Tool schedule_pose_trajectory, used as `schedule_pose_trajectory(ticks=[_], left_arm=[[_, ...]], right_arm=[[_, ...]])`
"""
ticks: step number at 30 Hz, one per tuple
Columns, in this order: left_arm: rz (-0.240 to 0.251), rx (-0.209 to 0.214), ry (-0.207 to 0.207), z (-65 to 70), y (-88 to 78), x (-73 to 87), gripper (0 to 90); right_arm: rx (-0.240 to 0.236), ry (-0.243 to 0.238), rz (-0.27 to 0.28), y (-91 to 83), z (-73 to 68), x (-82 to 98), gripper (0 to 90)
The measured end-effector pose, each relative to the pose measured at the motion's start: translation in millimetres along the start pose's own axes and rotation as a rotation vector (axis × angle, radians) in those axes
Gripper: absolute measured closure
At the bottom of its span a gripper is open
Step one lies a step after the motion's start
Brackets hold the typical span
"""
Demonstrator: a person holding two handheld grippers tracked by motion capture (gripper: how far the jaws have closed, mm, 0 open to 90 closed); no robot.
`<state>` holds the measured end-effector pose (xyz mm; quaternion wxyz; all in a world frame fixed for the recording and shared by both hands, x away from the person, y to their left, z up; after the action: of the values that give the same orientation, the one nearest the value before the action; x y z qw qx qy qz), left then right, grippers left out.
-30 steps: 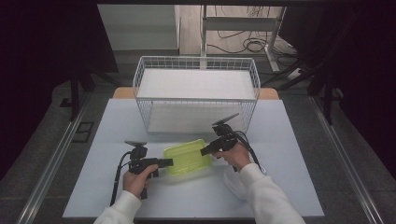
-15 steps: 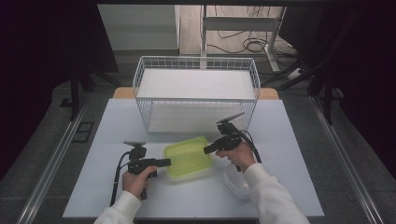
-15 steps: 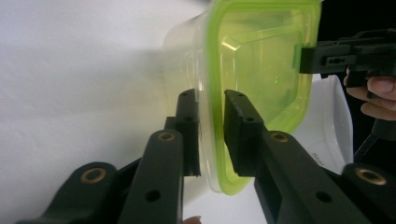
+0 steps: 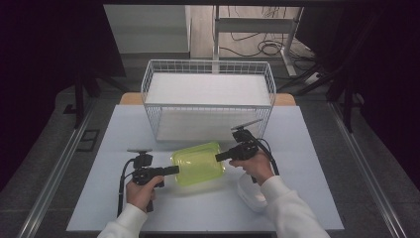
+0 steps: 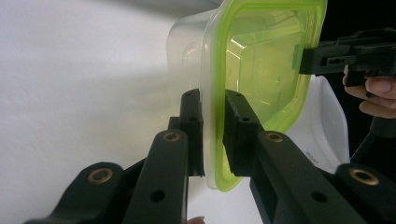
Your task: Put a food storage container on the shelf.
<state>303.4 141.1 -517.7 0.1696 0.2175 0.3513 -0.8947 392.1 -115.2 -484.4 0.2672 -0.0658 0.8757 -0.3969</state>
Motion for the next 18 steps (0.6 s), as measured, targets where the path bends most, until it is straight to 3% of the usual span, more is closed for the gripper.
schedule_pose_trajectory(ticks=[18], left_arm=[[0.071,0.001,0.123,22.8,-33.3,-13.3,79.9]], right_arm=[[-0.007,-0.096,0.111,-24.1,-29.8,1.0,77.8]])
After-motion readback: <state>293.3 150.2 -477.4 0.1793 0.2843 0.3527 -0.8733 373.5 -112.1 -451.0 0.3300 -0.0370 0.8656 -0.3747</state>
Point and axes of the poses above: each handheld gripper's, and its own axes: y roughly forward along the jaws, x roughly out of its underside, z roughly to its right, the point moved 4 cm from there along y, roughly forward along the jaws, and after that the axes turned 4 degrees about y, right-handed, at the moved point
